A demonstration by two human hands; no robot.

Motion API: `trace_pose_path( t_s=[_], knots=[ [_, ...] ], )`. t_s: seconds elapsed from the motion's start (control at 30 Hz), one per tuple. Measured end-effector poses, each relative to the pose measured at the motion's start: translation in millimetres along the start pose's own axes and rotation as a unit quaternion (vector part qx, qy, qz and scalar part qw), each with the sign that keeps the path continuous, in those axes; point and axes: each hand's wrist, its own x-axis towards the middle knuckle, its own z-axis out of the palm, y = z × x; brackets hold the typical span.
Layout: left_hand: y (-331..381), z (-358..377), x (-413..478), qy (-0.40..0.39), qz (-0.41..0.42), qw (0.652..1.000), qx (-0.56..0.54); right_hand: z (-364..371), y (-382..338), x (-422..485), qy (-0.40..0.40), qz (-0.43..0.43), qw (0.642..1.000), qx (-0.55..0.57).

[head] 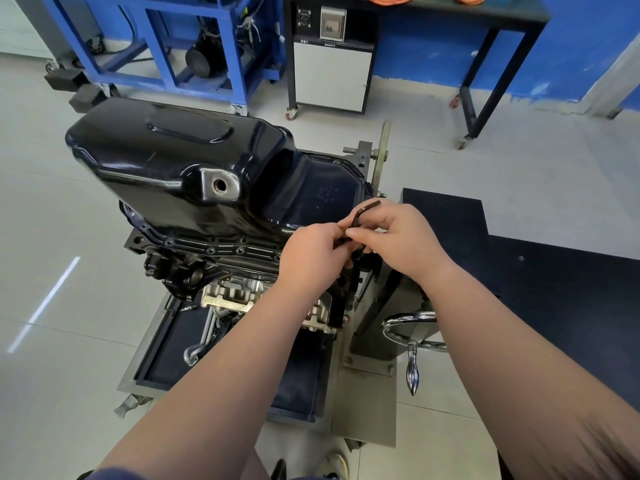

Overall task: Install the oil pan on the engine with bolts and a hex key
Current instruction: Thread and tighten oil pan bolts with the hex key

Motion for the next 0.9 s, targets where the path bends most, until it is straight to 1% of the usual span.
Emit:
trace_pose_path(
  t_s=[0.1,0.17,0.23,0.33,0.4,0.43,0.57,0.63,0.73,0.83,0.9],
  knots=[
    [0,3,-2,0.016,-0.005,0.999,-0.028,2,2,0,0.05,0.019,0.999,-0.003],
    [0,6,-2,0.024,-0.013,0.999,-0.035,5,3,0,0.058,0.032,0.998,0.006],
    [0,7,-2,0.031,-0.015,0.999,-0.027,5,3,-1,0.046,0.038,0.998,0.014],
    [-2,6,-3,0.032,-0.009,0.999,-0.03,0,3,-2,-0.018,0.01,0.999,0.026],
    [-3,5,-3,0.029,-0.007,0.999,-0.042,-6,4,-3,-0.043,0.0,0.999,0.026],
    [-4,6,-4,0.027,-0.005,0.999,-0.046,-7,4,-3,-0.042,0.0,0.999,0.022],
    [-3,8,-5,0.033,-0.01,0.997,-0.064,-1,4,0,0.018,0.028,0.999,-0.002],
    [-3,8,-5,0.041,-0.021,0.997,-0.062,5,4,1,0.03,0.036,0.999,0.003],
    [-2,8,-5,0.043,-0.027,0.997,-0.059,6,3,-1,0.021,0.032,0.999,0.011],
    [-2,6,-5,0.035,-0.022,0.997,-0.064,2,5,-3,-0.005,0.004,0.999,0.032],
    [-1,5,-5,0.028,-0.02,0.998,-0.06,-2,8,-4,-0.003,0.001,0.999,0.034]
  ],
)
